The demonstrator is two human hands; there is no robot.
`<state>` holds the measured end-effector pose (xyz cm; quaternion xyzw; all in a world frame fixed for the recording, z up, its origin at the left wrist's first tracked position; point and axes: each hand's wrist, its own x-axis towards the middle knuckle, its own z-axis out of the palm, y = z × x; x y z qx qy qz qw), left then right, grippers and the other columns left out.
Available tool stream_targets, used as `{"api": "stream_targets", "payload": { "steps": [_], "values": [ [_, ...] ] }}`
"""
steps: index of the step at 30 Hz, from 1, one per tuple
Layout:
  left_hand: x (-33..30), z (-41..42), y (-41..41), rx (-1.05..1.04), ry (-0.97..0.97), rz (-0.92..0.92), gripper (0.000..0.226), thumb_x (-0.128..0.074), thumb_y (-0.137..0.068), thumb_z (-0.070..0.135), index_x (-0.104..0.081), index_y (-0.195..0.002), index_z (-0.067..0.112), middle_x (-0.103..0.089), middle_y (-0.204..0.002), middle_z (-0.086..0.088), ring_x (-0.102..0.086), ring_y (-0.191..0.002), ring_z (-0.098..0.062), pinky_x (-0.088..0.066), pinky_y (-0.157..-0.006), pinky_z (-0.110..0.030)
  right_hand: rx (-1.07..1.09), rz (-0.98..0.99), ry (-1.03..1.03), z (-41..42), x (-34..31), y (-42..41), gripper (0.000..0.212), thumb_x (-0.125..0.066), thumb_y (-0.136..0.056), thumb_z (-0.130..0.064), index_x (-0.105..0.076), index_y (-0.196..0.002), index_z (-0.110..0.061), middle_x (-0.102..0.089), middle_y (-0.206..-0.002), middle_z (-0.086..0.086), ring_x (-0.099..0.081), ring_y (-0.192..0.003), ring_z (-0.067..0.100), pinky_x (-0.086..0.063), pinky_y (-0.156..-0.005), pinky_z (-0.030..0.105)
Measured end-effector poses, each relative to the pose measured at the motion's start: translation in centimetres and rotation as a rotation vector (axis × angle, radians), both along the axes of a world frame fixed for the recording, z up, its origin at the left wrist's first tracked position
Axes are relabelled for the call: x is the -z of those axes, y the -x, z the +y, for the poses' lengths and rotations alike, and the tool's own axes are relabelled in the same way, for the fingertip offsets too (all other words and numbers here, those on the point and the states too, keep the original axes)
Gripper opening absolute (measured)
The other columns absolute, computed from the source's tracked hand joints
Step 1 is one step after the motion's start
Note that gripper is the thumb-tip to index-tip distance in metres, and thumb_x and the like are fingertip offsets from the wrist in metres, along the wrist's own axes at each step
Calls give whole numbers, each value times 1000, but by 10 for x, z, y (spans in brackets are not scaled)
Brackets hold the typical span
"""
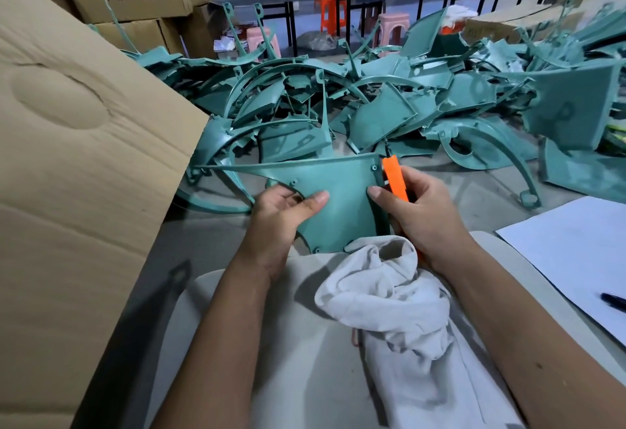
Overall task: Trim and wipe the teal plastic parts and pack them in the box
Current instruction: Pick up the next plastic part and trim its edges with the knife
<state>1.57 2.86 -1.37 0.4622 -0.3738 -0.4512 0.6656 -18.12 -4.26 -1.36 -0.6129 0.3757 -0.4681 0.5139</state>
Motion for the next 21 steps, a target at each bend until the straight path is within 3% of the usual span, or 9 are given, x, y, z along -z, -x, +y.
{"api": "stream_targets", "payload": {
  "steps": [2, 3, 5, 7, 10, 17, 21],
  "values": [
    [-1, -1, 4, -92, 42, -99, 29, -80, -77, 14, -66, -81, -10, -72, -83, -19, -68, -74, -33, -56, -71, -43, 85, -1, 49, -1, 0, 0, 7, -75, -96, -22, -69, -92, -19, -53, -57, -15, -47, -49, 3, -40, -50, 15],
    [1, -2, 6, -153, 71, -168, 42, -82, -77, 16, -56, -72, -17, -63, -74, -17, -59, -66, -29, -48, -65, -40, 125, 11, 63, -2, 0, 1, 14, -72, -98, -29, -68, -94, -16, -54, -59, -13, -47, -50, 6, -40, -50, 18],
    [2, -3, 11, -220, 140, -231, 43, -84, -80, 12, -57, -72, -21, -63, -74, -14, -57, -70, -23, -46, -69, -36, 170, 1, 26, -3, -2, 3, 24, -62, -103, -38, -68, -99, -15, -62, -70, -7, -51, -55, 12, -44, -50, 27],
    [-1, -2, 18, -260, 200, -241, 16, -79, -84, -2, -72, -94, -12, -77, -96, -9, -72, -86, -21, -55, -81, -31, 177, -70, -24, -3, -5, 3, 23, -57, -106, -36, -67, -104, -15, -66, -78, -6, -55, -57, 16, -47, -49, 32],
    [2, -7, 23, -350, 194, -263, 26, -77, -83, -8, -72, -108, -7, -78, -105, -7, -75, -100, -18, -57, -90, -29, 150, -95, 5, 0, -6, 3, 20, -60, -105, -34, -63, -102, -14, -68, -75, 3, -56, -53, 21, -49, -45, 33],
    [7, -14, 18, -372, 125, -195, 26, -79, -80, -11, -73, -103, -1, -79, -92, 5, -75, -90, -13, -57, -83, -25, 112, 85, 117, 3, -2, -3, 24, -56, -106, -38, -64, -91, -22, -66, -64, 8, -55, -50, 23, -47, -49, 37],
    [7, -10, 11, -259, 116, -241, 35, -78, -78, -12, -76, -76, 23, -75, -76, 4, -70, -74, -15, -57, -69, -27, 126, 176, 166, 4, -2, -3, 21, -56, -107, -34, -62, -89, -24, -68, -64, 5, -61, -51, 21, -51, -53, 38]
  ]
}}
